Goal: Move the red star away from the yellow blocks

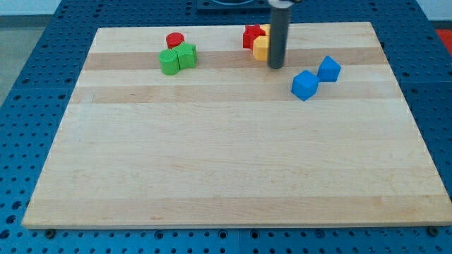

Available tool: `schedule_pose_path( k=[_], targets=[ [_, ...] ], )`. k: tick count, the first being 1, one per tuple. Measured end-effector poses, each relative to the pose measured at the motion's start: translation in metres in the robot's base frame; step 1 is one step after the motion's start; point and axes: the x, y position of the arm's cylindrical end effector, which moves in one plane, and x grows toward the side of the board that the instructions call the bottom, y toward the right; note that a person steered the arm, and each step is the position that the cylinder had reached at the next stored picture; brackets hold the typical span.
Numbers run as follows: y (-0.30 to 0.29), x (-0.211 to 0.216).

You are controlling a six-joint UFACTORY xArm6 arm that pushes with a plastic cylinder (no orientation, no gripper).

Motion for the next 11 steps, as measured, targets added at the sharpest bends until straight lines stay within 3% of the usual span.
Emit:
schedule_pose_path(
  k=[1, 3, 6, 7, 9, 11],
  targets=[
    [0.043, -0.036],
    [0.052, -0.113],
    [-0.034, -0.105],
    [-0.034, -0.078],
    [-0.044, -0.071],
    [-0.105, -0.067]
  ],
)
